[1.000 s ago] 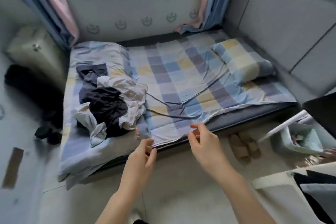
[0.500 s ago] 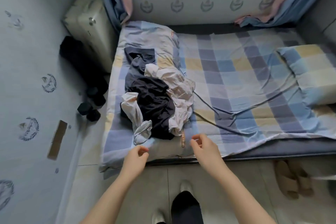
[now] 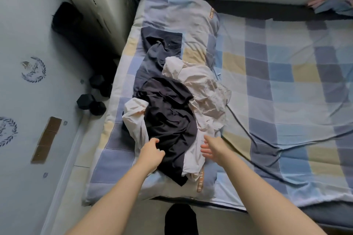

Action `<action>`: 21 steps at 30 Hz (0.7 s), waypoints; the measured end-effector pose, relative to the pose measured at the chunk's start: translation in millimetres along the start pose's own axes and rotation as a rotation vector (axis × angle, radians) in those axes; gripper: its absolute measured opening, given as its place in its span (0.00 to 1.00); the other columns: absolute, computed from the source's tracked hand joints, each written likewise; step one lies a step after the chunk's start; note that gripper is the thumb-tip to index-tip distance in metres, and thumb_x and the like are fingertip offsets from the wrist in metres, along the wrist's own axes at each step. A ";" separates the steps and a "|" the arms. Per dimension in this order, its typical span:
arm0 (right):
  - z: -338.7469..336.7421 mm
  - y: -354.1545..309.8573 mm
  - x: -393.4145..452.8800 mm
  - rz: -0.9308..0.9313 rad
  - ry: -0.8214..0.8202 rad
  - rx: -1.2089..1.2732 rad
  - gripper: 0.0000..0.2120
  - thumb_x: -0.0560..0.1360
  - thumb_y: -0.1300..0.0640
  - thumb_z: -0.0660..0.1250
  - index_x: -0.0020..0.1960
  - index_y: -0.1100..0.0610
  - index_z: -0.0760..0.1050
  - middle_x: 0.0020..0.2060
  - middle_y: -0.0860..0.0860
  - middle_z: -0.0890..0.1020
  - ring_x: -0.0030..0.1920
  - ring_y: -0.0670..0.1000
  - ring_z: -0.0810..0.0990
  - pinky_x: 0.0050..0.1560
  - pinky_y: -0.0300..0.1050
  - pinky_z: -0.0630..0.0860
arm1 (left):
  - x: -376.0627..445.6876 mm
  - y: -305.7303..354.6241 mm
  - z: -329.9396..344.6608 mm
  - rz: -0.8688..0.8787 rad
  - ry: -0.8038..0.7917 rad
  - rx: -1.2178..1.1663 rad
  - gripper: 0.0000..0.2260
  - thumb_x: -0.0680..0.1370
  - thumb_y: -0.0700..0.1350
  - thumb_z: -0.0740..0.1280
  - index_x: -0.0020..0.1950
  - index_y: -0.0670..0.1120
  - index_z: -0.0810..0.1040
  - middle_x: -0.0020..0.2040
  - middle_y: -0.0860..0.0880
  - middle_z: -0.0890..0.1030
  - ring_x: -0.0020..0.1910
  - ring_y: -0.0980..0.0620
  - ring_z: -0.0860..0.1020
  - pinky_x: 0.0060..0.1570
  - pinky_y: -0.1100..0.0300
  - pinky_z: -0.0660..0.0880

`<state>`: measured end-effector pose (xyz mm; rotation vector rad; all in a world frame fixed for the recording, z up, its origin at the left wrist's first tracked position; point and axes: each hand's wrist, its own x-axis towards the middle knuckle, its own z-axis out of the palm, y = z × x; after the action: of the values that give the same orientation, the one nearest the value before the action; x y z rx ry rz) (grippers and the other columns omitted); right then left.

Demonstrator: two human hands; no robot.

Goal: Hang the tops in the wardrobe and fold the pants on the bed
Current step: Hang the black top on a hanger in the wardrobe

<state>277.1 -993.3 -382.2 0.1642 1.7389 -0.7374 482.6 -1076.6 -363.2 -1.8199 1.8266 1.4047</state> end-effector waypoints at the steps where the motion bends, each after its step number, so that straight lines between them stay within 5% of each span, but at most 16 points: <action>1: 3.9 -1.8 15.3 0.049 -0.007 0.061 0.21 0.81 0.50 0.60 0.67 0.63 0.67 0.52 0.60 0.76 0.49 0.58 0.78 0.50 0.51 0.76 | 13.3 3.0 3.7 0.014 -0.004 0.047 0.25 0.78 0.40 0.63 0.75 0.46 0.63 0.64 0.48 0.73 0.51 0.51 0.74 0.44 0.62 0.71; 4: 18.8 -0.1 59.1 0.160 -0.034 0.179 0.25 0.80 0.51 0.62 0.71 0.64 0.63 0.59 0.64 0.74 0.51 0.59 0.77 0.50 0.52 0.76 | 54.0 3.7 22.2 0.019 0.009 0.178 0.29 0.79 0.40 0.63 0.78 0.47 0.57 0.76 0.47 0.62 0.67 0.44 0.70 0.62 0.53 0.70; 7: 32.9 4.7 88.0 0.221 -0.070 0.231 0.22 0.80 0.52 0.62 0.68 0.64 0.65 0.64 0.68 0.72 0.59 0.63 0.77 0.57 0.53 0.76 | 84.6 4.9 38.0 -0.018 0.062 0.284 0.24 0.80 0.45 0.65 0.75 0.48 0.62 0.77 0.49 0.59 0.73 0.45 0.61 0.69 0.50 0.65; 9: 41.1 8.0 98.7 0.260 -0.107 0.261 0.10 0.80 0.53 0.63 0.54 0.61 0.71 0.48 0.67 0.81 0.49 0.61 0.82 0.53 0.49 0.79 | 97.9 2.7 47.5 -0.047 0.077 0.294 0.18 0.80 0.47 0.65 0.69 0.49 0.70 0.77 0.49 0.60 0.74 0.45 0.58 0.71 0.50 0.62; 11: 47.4 8.5 104.1 0.296 -0.130 0.297 0.09 0.79 0.54 0.64 0.44 0.59 0.70 0.27 0.57 0.73 0.27 0.52 0.72 0.35 0.43 0.74 | 106.0 -0.1 52.4 -0.040 0.087 0.287 0.10 0.80 0.46 0.65 0.62 0.48 0.75 0.76 0.49 0.62 0.75 0.47 0.58 0.71 0.50 0.60; 13: 52.0 5.8 105.9 0.255 -0.140 0.337 0.08 0.78 0.57 0.66 0.50 0.63 0.75 0.34 0.56 0.75 0.31 0.51 0.70 0.36 0.44 0.69 | 107.0 1.3 49.7 -0.026 0.101 0.137 0.07 0.81 0.45 0.63 0.57 0.45 0.76 0.70 0.47 0.70 0.71 0.47 0.66 0.68 0.50 0.65; 16: 54.5 -9.9 87.9 0.166 -0.223 0.510 0.15 0.80 0.61 0.62 0.64 0.67 0.73 0.52 0.60 0.81 0.49 0.58 0.80 0.53 0.49 0.76 | 93.6 15.8 30.6 -0.090 0.169 -0.321 0.05 0.82 0.44 0.60 0.53 0.44 0.74 0.49 0.46 0.78 0.49 0.46 0.75 0.47 0.54 0.72; 18: 51.7 -21.0 68.8 0.099 -0.265 0.574 0.16 0.80 0.62 0.62 0.66 0.65 0.70 0.58 0.61 0.80 0.57 0.60 0.80 0.61 0.55 0.75 | 80.4 22.3 12.9 -0.098 0.285 -0.477 0.06 0.82 0.45 0.60 0.52 0.44 0.74 0.47 0.45 0.78 0.47 0.45 0.76 0.47 0.53 0.71; 21: 43.3 -37.1 26.3 0.032 -0.291 0.608 0.17 0.79 0.61 0.63 0.67 0.64 0.70 0.58 0.62 0.80 0.58 0.62 0.79 0.62 0.57 0.74 | 54.3 28.1 -15.2 -0.093 0.411 -0.617 0.07 0.82 0.46 0.61 0.51 0.44 0.75 0.49 0.43 0.79 0.48 0.44 0.76 0.49 0.50 0.71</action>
<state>287.0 -1053.5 -397.0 0.4716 1.1958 -1.1881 453.6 -1129.6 -380.9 -2.6217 1.5299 1.8031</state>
